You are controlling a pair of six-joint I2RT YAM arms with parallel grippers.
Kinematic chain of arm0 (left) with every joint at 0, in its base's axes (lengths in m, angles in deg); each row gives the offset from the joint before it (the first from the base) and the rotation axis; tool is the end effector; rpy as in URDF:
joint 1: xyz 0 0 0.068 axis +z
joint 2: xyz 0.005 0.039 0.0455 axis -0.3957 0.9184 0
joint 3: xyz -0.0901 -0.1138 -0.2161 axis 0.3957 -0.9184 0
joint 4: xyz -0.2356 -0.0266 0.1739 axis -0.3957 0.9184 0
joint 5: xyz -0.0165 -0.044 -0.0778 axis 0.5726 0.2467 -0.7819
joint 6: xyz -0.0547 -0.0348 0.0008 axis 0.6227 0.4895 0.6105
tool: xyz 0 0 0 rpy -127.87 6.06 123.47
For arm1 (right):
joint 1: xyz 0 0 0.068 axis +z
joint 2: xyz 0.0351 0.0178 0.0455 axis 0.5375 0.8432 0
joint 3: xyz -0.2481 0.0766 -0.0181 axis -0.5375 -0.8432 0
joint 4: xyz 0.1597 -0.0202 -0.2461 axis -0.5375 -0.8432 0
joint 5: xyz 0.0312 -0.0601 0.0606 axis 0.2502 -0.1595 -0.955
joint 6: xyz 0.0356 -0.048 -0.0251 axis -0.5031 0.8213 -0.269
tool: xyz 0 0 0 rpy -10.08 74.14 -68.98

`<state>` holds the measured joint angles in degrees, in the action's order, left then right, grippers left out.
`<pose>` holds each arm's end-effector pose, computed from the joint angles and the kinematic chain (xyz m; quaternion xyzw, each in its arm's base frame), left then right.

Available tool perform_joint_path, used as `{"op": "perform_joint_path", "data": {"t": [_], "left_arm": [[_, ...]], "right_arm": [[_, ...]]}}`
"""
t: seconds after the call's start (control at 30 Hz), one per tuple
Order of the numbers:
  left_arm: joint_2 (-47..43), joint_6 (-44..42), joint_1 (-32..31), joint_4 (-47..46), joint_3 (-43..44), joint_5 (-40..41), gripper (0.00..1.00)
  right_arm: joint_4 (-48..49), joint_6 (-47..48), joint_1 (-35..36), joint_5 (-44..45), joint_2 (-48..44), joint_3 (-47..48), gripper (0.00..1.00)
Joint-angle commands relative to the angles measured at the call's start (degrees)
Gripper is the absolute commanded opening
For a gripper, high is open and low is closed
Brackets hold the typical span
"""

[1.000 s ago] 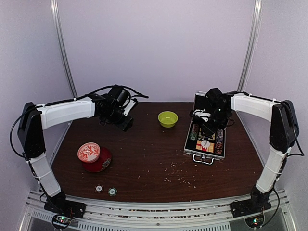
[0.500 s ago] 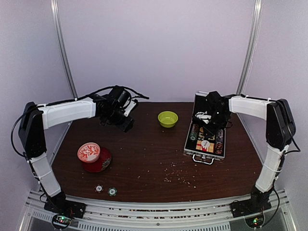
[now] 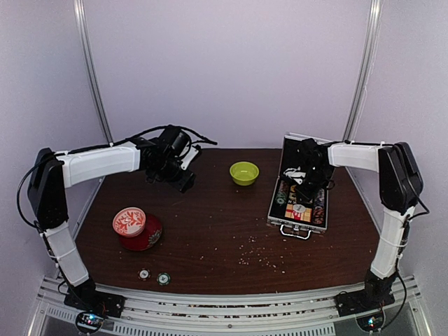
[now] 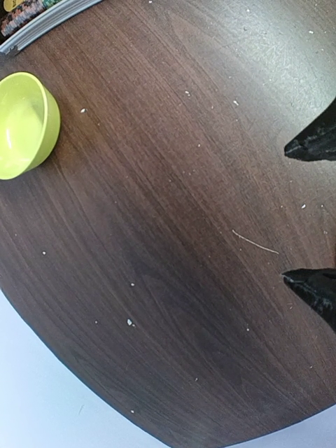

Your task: Pack up texas hold em set

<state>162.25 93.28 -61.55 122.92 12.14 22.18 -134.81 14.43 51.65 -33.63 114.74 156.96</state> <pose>0.3442 -0.2598 0.2199 0.2461 0.9163 -0.0308 0.3145 0.3875 0.1425 0.1441 -0.3785 0.9137 0.0686 0.1309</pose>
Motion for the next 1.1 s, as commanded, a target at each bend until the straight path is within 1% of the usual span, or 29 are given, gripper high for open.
{"op": "perform_joint_path", "data": {"t": [0.0,0.1,0.3,0.53,0.63,0.77,0.83,0.93,1.0,1.07], "left_arm": [[1.03,-0.17,0.31,0.09,1.84,-0.44,0.53],[1.13,-0.17,0.33,0.13,1.84,-0.43,0.53],[1.22,-0.23,0.33,0.22,1.84,-0.36,0.53],[1.26,-0.17,0.31,0.32,1.92,-0.38,0.53],[1.21,-0.23,0.32,0.31,1.92,-0.22,0.53],[0.78,0.15,0.13,0.45,2.12,-0.25,0.53],[1.04,1.0,-1.18,2.43,3.17,0.39,0.53],[2.4,3.57,-4.38,8.58,4.84,3.55,0.51],[1.73,6.34,-5.61,11.48,2.85,3.9,0.5],[-0.45,9.18,-6.75,12.78,-1.32,3.39,0.5]], "right_arm": [[1.3,-1.07,-0.46,1.45,1.25,1.8,0.17],[1.5,-1.13,-0.44,1.46,1.59,1.98,0.18],[1.6,-1.36,-0.43,1.67,1.88,2.04,0.24],[0.54,-1.91,-0.48,0.54,0.4,2.64,0.26],[-1.65,-2.22,-0.48,-4.03,-1.15,3.67,0.27],[-3.36,-1.06,-0.13,-12.43,-4.46,3.78,0.27],[-2.95,-0.34,0.16,-15.87,-6.19,2.66,0.28],[-1.66,1.6,0.79,-19.94,-8.85,-0.51,0.31],[-1.51,3.24,0.93,-24.33,-10.17,-2.35,0.33],[-2.74,5.75,0.95,-29.85,-11.17,-2.76,0.34]]}}
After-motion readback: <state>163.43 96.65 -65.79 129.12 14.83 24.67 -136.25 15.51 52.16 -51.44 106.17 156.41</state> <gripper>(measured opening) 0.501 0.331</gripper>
